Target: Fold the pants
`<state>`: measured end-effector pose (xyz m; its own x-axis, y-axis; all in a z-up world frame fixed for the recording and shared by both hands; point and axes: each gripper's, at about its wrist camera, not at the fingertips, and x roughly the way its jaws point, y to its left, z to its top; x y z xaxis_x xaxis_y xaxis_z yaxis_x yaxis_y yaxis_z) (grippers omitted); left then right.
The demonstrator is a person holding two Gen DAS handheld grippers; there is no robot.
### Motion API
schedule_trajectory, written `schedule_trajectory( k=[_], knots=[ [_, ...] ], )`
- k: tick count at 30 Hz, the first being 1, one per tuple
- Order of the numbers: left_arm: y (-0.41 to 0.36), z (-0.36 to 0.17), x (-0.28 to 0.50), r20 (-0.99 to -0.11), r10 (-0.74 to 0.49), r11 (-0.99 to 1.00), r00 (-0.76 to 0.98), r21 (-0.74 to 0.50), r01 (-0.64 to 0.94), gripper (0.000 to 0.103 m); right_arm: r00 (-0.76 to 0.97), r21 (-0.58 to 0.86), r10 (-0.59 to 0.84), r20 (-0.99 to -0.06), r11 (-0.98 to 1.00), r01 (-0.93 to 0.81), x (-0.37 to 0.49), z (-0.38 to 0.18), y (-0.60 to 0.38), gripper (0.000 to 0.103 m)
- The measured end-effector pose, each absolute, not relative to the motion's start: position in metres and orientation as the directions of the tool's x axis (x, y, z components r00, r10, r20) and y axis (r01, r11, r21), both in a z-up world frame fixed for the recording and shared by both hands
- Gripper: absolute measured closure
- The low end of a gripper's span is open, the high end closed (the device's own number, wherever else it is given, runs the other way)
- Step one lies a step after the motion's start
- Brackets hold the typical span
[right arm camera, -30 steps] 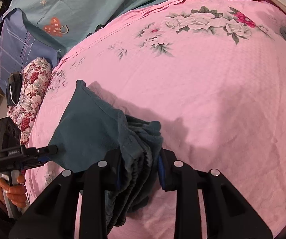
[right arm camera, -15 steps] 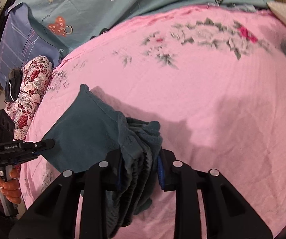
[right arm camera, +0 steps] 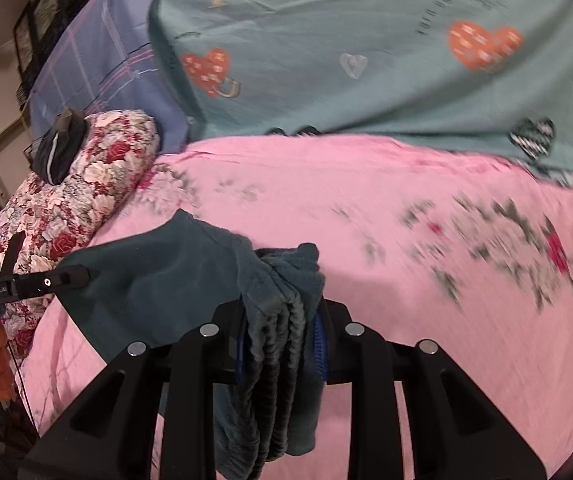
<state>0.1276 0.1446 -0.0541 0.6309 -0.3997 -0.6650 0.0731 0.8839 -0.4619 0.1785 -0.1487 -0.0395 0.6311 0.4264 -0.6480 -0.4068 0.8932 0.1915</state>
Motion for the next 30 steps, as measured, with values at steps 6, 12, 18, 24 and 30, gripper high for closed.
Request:
schedule_trajectory(
  k=[6,12,18,24,30],
  knots=[
    [0.240,-0.038,0.176,-0.639,-0.306,0.919,0.706,-0.391,0.045,0.087,0.603,0.086,0.462,-0.650,0.834,-0.546,0.259,-0.020,-0.024,0.077],
    [0.308,-0.045,0.244,-0.621,-0.249,0.945,0.744,-0.324,0.045,0.087,0.610,0.063,0.448,-0.654,0.836,-0.546,0.338,-0.027,0.054,0.077],
    [0.349,-0.110,0.301,-0.693,-0.181,0.969,0.697,-0.247,0.006,0.086,0.532,0.056,0.368,-0.762,0.857,-0.512,0.409,-0.104,0.100,0.076],
    [0.363,-0.170,0.302,-0.800,-0.153,0.974,0.580,-0.222,-0.050,0.053,0.499,0.055,0.236,-0.834,0.935,-0.350,0.424,-0.140,0.070,0.030],
    [0.369,-0.112,0.291,-0.688,-0.168,0.963,0.706,-0.268,-0.032,0.031,0.562,0.183,0.391,-0.728,0.902,-0.391,0.396,-0.079,0.053,0.037]
  ],
)
